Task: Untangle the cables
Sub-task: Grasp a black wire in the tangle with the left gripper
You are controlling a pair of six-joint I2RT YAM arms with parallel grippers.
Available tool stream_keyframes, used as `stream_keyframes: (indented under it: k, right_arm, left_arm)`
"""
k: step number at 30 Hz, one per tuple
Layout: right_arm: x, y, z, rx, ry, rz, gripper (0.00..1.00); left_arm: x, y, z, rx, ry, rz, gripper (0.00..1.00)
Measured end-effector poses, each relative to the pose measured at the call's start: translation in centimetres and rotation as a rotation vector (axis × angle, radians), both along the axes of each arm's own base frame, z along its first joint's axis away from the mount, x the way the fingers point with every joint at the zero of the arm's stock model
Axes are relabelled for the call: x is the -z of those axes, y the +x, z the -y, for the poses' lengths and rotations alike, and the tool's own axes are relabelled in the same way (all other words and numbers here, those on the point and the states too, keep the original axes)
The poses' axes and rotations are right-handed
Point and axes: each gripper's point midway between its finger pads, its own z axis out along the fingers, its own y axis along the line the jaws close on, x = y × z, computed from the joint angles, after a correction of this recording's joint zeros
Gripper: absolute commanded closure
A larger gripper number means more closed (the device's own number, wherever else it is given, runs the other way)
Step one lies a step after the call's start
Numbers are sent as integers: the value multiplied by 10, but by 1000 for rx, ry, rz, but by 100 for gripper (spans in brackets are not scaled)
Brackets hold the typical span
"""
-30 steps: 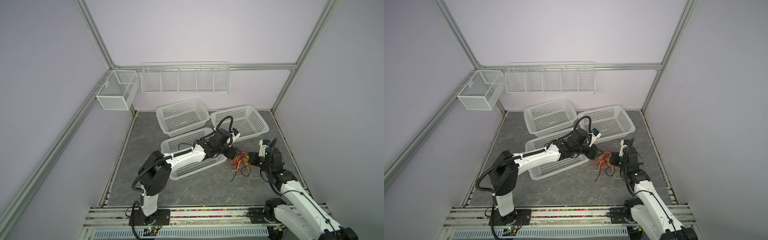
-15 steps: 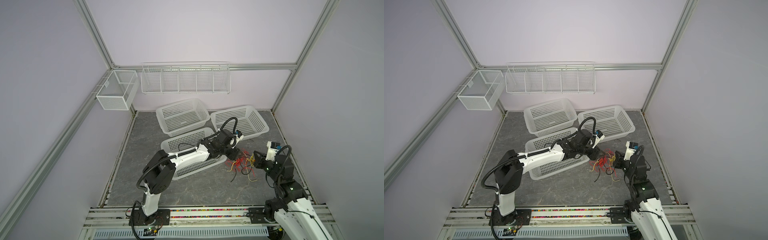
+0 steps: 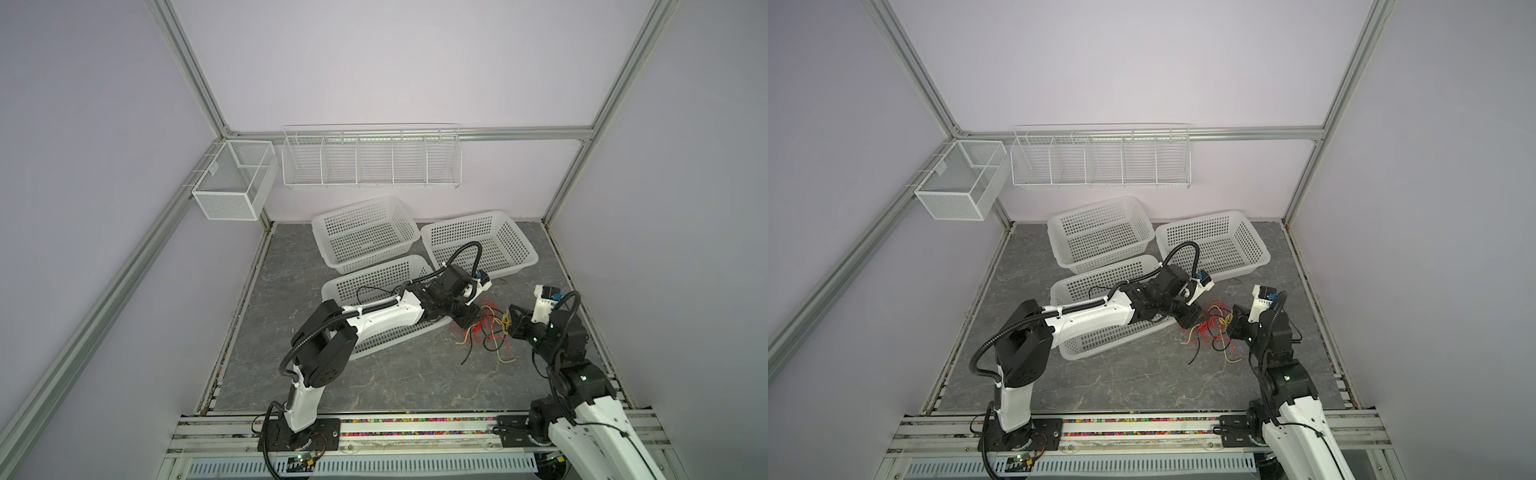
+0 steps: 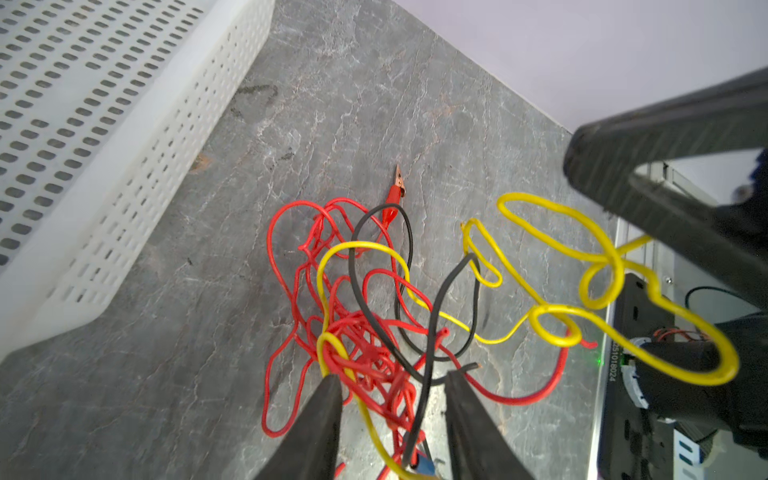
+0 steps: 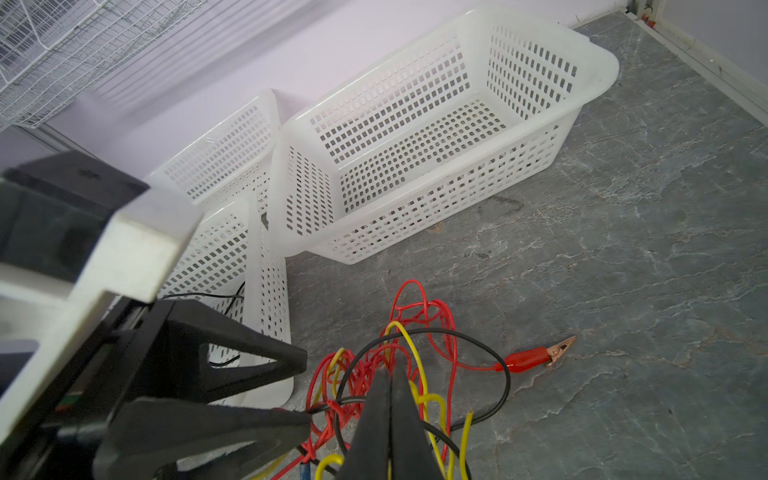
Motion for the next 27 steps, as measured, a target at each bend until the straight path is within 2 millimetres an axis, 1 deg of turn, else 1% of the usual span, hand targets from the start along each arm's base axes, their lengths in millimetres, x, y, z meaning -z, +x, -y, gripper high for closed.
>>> stream_keyframes:
  k: [3,7,11,12,15,23,27]
  right_arm:
    - [1,0,1,7,-4,-2,94]
    - [2,0,3,12,-8,-5,94]
    - [2,0,3,11,-11,-5,94]
    - [2,0,3,11,-11,-5,94]
    - [2,0,3,11,-11,-7,94]
    - [4,0,2,11,-12,-15,93]
    - [10,2,2,13,-17,-38,94]
  left_arm:
    - [5,-2,3,16,25,1,63]
    - [3,-5,6,34,44,23,70]
    - [0,-9,8,47,56,51,82]
    - [0,-10,9,47,57,56,87]
    - [0,-10,8,49,64,66,100]
    - [0,-7,8,38,66,75,100]
    - [-2,-4,8,24,65,89,100]
